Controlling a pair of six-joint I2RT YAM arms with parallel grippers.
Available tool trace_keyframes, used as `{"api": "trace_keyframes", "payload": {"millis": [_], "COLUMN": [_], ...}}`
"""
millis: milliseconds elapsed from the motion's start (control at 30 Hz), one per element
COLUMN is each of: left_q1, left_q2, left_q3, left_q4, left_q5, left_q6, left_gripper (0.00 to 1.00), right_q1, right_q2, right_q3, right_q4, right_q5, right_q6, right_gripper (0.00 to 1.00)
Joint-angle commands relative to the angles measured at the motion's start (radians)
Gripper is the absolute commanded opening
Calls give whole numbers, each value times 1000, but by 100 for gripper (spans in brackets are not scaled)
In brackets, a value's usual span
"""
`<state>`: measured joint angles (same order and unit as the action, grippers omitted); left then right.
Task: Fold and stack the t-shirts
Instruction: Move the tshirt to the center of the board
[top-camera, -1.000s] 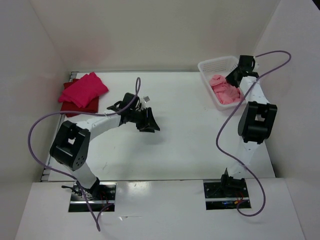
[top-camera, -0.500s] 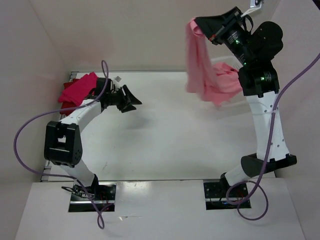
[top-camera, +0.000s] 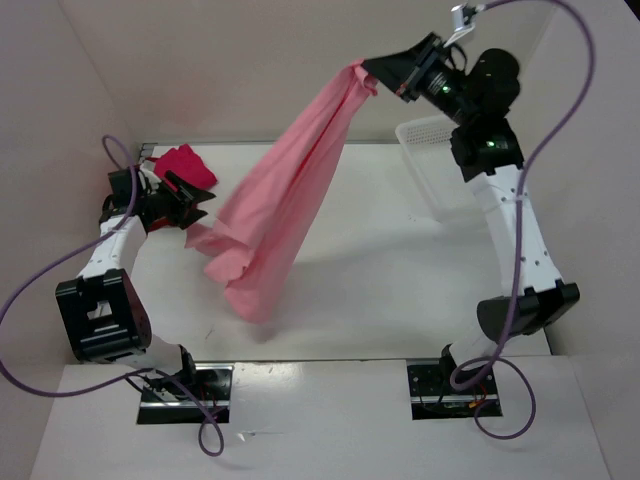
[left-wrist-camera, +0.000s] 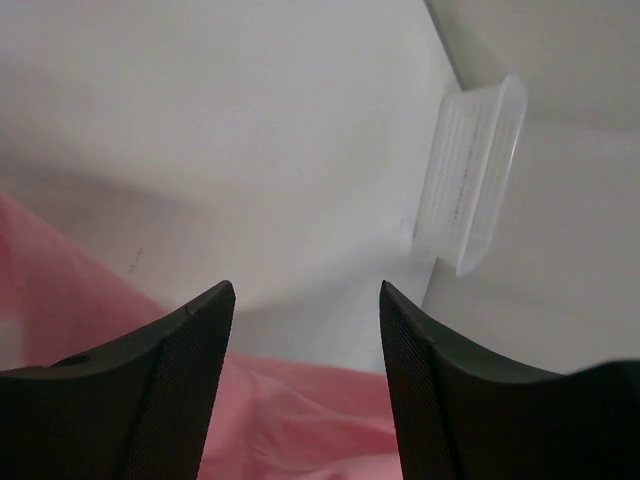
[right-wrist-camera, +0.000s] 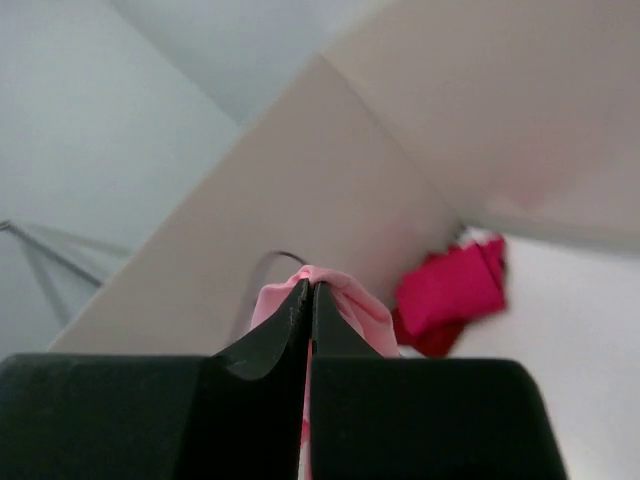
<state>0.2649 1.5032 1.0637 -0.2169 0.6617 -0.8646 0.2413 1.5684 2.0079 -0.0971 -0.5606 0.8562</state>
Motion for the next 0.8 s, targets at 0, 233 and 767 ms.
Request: {"api": "trace_keyframes", "payload": {"millis": [0, 233, 767], "left_q1": [74, 47, -673], "left_q2": [-73, -95, 293], "left_q3": [-22, -19, 352], "left_q4": [-42, -84, -210], "left_q5": [12, -80, -608], "left_q6": [42, 104, 321], "left_gripper": [67, 71, 81], "right_q1": [-28, 38, 42], "right_q2": [97, 622, 155], "right_q3": [-165, 244, -420], "right_q4": [-14, -332, -190], "right_q5": [16, 122, 320], "right_q6": [-41, -163, -150], "right_gripper": [0, 0, 60]}}
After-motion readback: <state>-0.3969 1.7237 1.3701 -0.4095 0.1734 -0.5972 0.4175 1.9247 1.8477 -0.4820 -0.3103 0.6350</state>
